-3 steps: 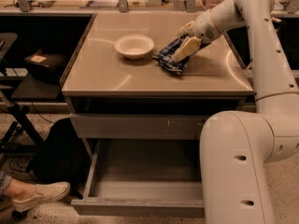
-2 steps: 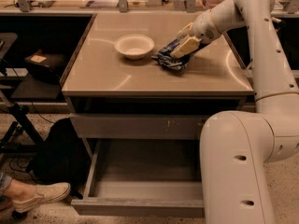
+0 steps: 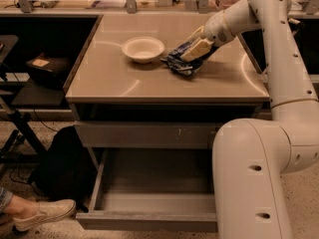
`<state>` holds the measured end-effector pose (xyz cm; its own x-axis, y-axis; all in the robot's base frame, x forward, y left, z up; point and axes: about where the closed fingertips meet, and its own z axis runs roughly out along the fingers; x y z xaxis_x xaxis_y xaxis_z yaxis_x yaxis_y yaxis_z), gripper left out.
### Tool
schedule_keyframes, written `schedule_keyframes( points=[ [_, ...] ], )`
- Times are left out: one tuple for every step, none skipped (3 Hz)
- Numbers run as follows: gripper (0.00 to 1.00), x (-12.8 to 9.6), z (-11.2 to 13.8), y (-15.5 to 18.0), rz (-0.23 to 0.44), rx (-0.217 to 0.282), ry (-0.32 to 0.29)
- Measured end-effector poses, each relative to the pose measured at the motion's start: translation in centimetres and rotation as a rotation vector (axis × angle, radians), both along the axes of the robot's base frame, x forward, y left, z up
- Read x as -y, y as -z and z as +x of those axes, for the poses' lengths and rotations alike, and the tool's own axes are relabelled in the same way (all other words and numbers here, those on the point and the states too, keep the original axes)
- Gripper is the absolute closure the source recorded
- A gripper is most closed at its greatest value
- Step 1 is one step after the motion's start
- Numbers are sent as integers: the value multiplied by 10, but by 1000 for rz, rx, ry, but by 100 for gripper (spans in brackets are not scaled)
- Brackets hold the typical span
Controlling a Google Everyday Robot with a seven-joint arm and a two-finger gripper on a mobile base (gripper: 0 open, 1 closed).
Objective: Place blue chip bag into middle drawer
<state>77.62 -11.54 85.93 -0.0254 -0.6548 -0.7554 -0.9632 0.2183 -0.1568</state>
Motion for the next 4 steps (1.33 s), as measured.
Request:
schedule_keyframes(
  points=[
    [100,0,0,-1,0,0,0],
    [100,12,-18,-18,80,-8,-6],
    [100,54,-50,-80,172,74,90],
    [100,90,-96,-168,226,203,245]
  ],
)
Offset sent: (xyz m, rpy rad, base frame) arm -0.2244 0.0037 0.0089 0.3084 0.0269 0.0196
